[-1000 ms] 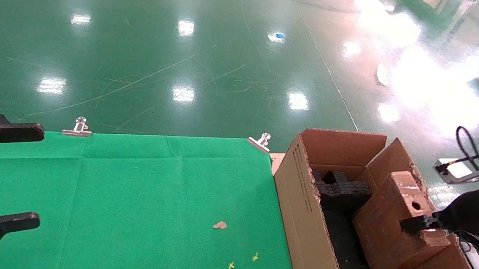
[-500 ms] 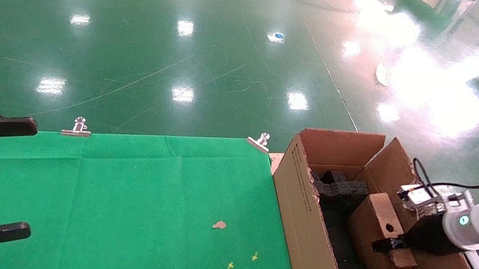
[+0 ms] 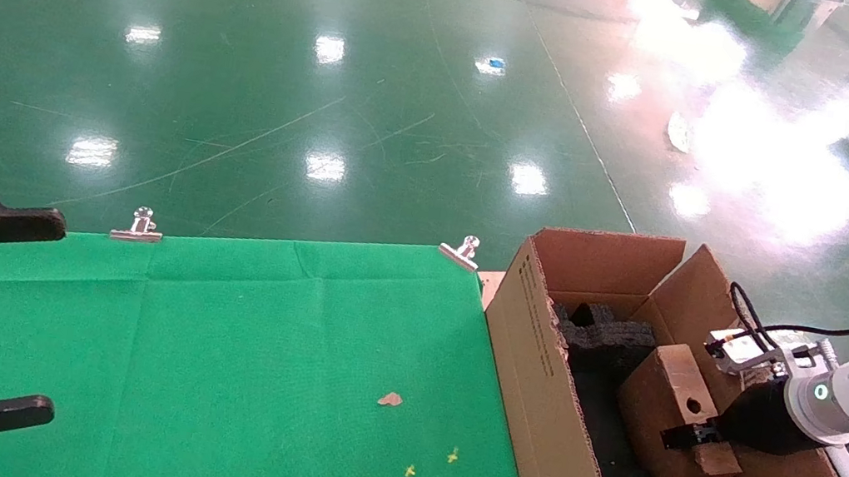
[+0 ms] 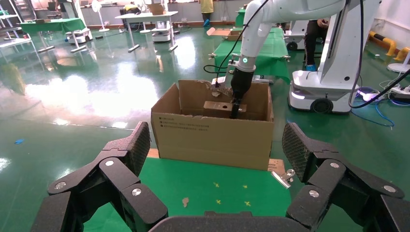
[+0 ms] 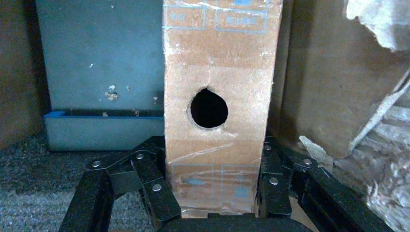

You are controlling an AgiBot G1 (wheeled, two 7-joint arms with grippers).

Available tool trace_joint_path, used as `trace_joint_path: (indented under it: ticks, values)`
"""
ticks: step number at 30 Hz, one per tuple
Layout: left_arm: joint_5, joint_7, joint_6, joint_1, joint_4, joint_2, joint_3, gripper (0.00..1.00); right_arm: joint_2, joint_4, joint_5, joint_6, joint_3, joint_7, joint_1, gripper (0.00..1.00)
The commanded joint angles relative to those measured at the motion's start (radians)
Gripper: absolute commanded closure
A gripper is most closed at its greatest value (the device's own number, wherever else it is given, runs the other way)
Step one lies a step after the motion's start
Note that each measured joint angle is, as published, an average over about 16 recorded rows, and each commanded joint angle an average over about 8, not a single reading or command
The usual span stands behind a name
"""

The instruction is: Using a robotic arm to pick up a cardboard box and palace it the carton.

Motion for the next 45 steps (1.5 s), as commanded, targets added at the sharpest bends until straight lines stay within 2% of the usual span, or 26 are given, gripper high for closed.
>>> trace_joint_path:
  ticks: [1, 16, 24, 30, 40, 45]
  values:
    - [0.000, 0.000, 0.000, 0.000, 0.000, 0.000, 0.000, 0.00, -0.003, -0.008, -0.001, -0.008, -0.001, -0.005, 0.003, 0.00]
    - [-0.001, 0.000, 0.000, 0.000, 0.000, 0.000, 0.001, 0.00, -0.019, -0.040, -0.006, -0.036, -0.004, -0.032, 0.027, 0.00]
    - [-0.001, 0.001, -0.001, 0.000, 0.000, -0.001, 0.001, 0.00, -0.013, -0.038, 0.005, -0.059, 0.005, -0.064, 0.074, 0.00]
    - [-0.001, 0.001, -0.001, 0.000, 0.000, -0.001, 0.002, 0.00, 0.005, -0.029, 0.017, -0.080, 0.016, -0.104, 0.169, 0.00]
    - [-0.002, 0.001, -0.001, -0.001, 0.000, -0.001, 0.002, 0.00, 0.062, 0.052, 0.043, -0.134, 0.048, -0.260, 0.441, 0.00]
    - [-0.002, 0.001, -0.001, -0.001, 0.000, -0.001, 0.003, 0.00, 0.095, 0.097, 0.068, -0.132, 0.070, -0.344, 0.493, 0.00]
